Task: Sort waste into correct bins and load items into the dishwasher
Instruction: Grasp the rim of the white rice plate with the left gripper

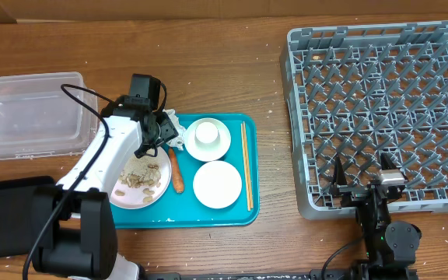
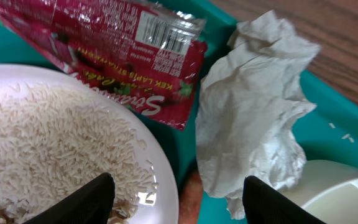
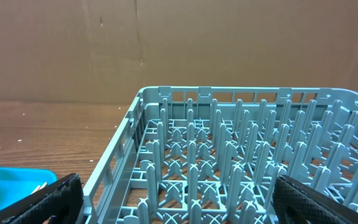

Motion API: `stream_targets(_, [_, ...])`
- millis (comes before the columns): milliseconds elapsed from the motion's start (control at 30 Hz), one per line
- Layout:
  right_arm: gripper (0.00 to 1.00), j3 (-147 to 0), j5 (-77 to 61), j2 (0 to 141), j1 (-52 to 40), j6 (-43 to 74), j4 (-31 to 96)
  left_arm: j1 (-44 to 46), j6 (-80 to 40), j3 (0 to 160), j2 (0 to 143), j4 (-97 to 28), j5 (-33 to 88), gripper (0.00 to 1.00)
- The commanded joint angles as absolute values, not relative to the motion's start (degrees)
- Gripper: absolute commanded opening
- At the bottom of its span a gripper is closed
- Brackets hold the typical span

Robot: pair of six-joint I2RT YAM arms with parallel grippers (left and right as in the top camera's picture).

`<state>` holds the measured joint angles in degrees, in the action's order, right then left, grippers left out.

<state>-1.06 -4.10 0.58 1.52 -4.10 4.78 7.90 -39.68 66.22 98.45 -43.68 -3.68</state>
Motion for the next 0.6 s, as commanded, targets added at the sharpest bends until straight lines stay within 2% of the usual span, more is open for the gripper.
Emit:
stream_targets(0, [1.00,-0.5,-3.9,0.2,1.8,-3.9,4.6,7.8,-42.9,67.6,100.5,-44.6,-3.6,0.68])
stream_targets(167, [1.00,-0.5,-3.9,0.2,1.8,-3.9,4.6,7.5,-45.5,67.6,102.6,-44.7,-3.6,0.68])
stream_targets(333, [1.00,-0.5,-3.9,0.2,1.8,-3.9,4.6,5.9,-45.4,67.6,103.4,-44.5,-2.7,0.60])
stream_targets(567, [1.00,-0.5,-3.9,0.2,1.8,-3.9,4.6,5.5,-45.3,67.6,103.5,-43.3,-2.0,0.54])
